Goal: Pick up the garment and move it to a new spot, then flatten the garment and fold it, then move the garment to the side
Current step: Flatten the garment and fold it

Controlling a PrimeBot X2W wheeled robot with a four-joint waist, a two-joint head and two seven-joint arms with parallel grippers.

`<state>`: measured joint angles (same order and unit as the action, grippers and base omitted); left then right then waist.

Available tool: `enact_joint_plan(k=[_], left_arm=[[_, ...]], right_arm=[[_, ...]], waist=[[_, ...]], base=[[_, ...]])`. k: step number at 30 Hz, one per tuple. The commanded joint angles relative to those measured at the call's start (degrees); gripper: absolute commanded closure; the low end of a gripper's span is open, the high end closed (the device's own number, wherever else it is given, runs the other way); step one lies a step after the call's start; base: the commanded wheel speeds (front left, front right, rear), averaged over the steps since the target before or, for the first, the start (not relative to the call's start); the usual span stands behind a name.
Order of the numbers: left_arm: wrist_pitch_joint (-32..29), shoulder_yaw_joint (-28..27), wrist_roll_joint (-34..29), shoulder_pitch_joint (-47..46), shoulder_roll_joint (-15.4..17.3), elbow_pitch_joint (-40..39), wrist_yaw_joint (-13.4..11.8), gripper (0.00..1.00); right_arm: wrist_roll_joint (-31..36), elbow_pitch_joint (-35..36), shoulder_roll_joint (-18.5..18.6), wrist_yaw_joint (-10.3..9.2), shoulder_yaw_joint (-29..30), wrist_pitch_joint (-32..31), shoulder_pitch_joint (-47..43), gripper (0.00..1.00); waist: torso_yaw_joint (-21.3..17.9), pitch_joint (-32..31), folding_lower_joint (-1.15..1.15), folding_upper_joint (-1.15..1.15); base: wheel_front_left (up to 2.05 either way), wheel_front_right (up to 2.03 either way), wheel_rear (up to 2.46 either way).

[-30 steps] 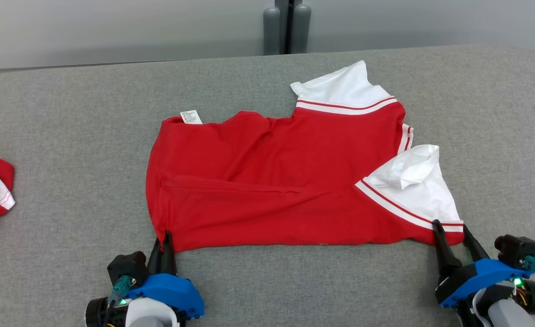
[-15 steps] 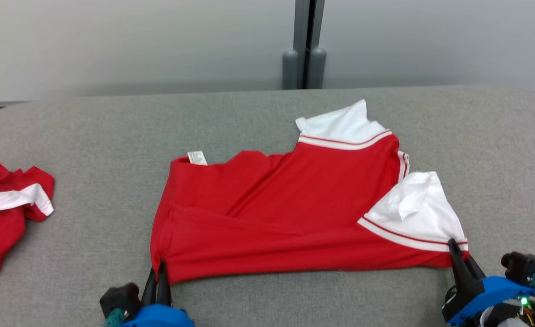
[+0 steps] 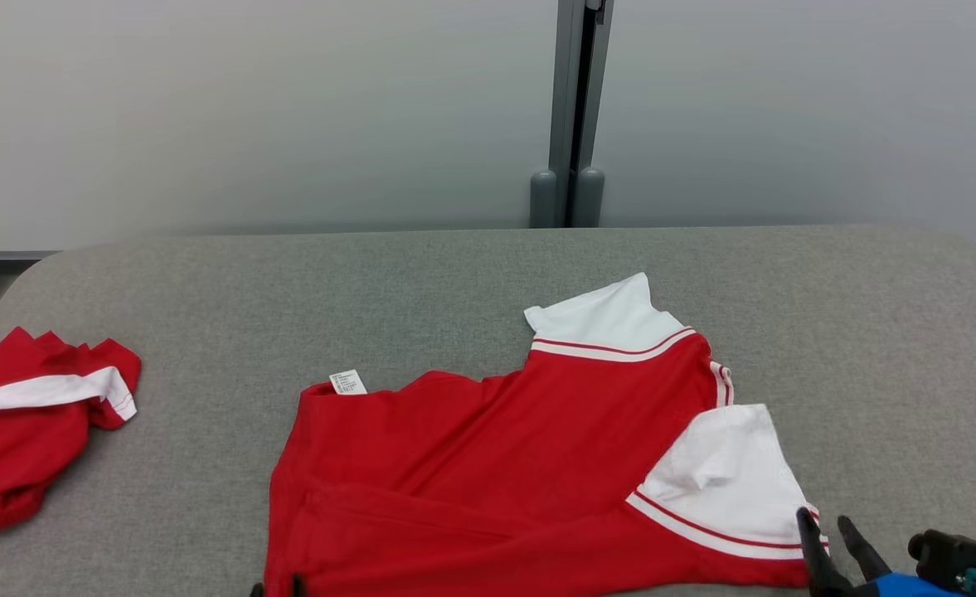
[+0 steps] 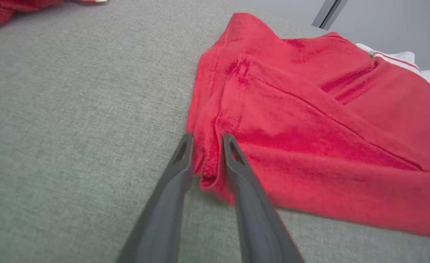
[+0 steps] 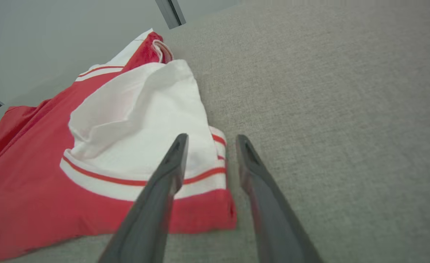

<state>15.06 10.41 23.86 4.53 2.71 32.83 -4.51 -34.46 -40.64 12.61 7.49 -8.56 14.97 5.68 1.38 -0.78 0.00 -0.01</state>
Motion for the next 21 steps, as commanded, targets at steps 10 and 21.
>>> enact_joint_plan(k=[10, 21], left_arm=[[0.2, -1.1, -4.8, -8.3, 0.2, -4.8, -1.8, 0.00], [0.2, -3.4, -12.5, -10.6, 0.2, -5.3, -3.7, 0.00]], right_arm=[[5.8, 7.3, 0.5, 0.01, 3.2, 0.3, 7.0, 0.00], [16.5, 17.8, -6.9, 0.01, 9.8, 0.3, 4.3, 0.00]], waist=[[-1.4, 0.7, 0.00, 0.01], [-4.3, -0.7, 0.00, 0.01]], base=[[0.00, 0.00, 0.00], [0.00, 0.00, 0.00]])
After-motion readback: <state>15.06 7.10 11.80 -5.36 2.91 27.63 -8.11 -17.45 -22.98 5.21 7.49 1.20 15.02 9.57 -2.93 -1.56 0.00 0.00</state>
